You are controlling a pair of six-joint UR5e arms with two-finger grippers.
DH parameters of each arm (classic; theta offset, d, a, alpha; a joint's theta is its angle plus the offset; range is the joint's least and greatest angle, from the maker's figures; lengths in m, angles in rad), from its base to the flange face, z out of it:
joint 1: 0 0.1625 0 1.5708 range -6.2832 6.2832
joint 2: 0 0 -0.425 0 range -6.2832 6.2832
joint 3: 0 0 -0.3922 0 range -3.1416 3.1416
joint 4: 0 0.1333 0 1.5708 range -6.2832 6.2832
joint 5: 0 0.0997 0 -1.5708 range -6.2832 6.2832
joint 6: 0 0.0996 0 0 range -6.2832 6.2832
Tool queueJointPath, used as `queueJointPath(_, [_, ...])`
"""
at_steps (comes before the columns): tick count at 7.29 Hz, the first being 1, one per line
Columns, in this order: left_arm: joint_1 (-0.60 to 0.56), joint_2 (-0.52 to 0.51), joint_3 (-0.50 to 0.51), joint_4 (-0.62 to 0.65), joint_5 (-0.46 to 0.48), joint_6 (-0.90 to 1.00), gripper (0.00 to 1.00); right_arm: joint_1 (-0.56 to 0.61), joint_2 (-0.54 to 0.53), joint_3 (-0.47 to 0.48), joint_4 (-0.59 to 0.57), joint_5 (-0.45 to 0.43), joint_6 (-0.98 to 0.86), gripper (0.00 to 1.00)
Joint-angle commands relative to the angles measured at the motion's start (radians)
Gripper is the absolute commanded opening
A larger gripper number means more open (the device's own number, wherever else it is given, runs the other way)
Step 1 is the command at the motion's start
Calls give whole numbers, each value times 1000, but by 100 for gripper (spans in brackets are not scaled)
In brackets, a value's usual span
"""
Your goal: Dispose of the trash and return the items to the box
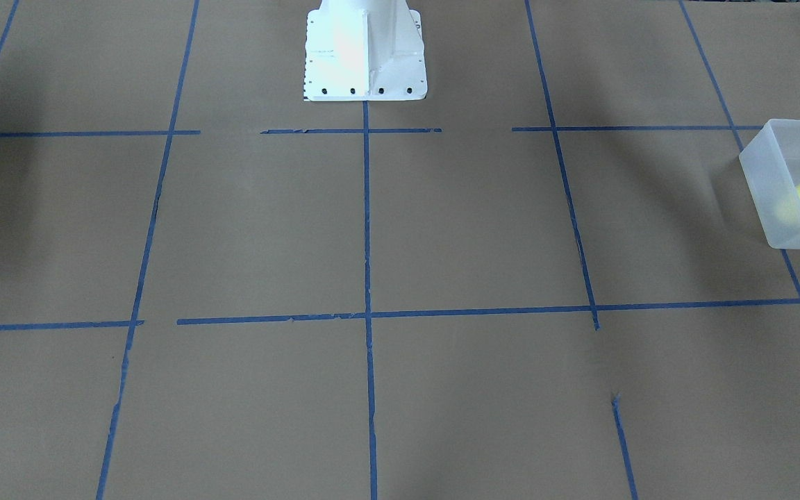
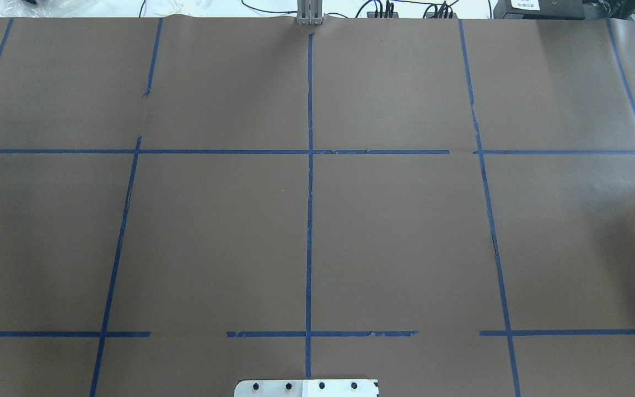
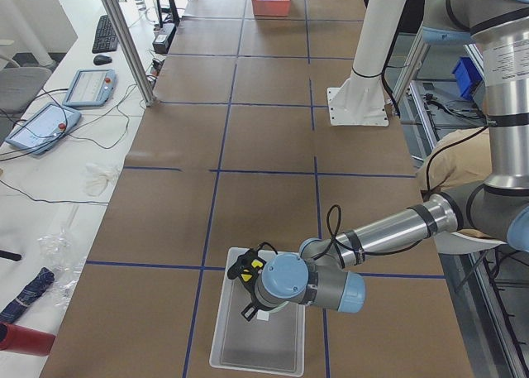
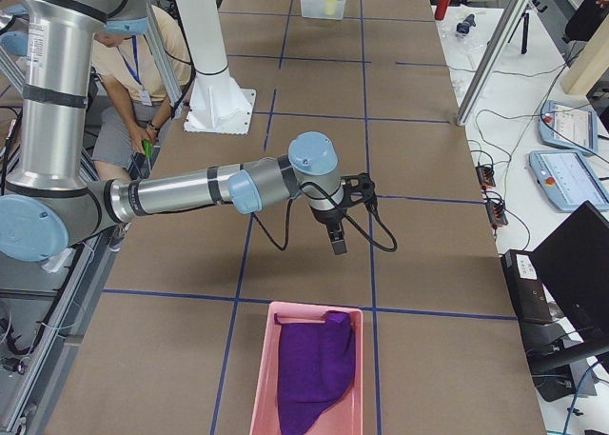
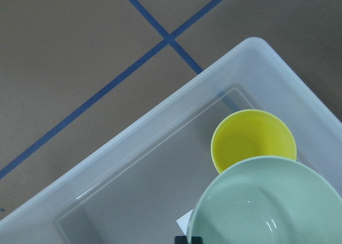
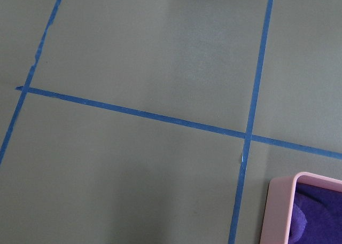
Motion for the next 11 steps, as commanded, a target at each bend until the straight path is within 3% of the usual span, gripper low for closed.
queueJointPath(1, [0, 6, 11, -52, 42, -3, 52, -1, 0, 0, 0, 0, -1, 100])
queueJointPath(2, [0, 3, -1, -52, 42, -8, 69, -1, 0, 0, 0, 0, -1, 100])
queueJointPath(3, [0, 4, -71, -49, 47, -128, 100, -1, 0, 0, 0, 0, 0, 100])
queueJointPath(5, [12, -9, -188, 25, 50, -237, 100, -1, 0, 0, 0, 0, 0, 100])
queueJointPath(6, [35, -19, -282, 138, 59, -270, 100, 0, 0, 0, 0, 2, 0, 100])
queueJointPath(8, [44, -101, -463, 497, 115, -263, 100, 0, 0, 0, -2, 0, 2, 100])
queueJointPath(9, [35, -95, -444, 574, 113, -255, 100, 0, -1, 0, -2, 0, 2, 100])
queueJointPath(11, [31, -31, -362, 587, 97, -265, 100, 2, 0, 6, -8, -2, 2, 100])
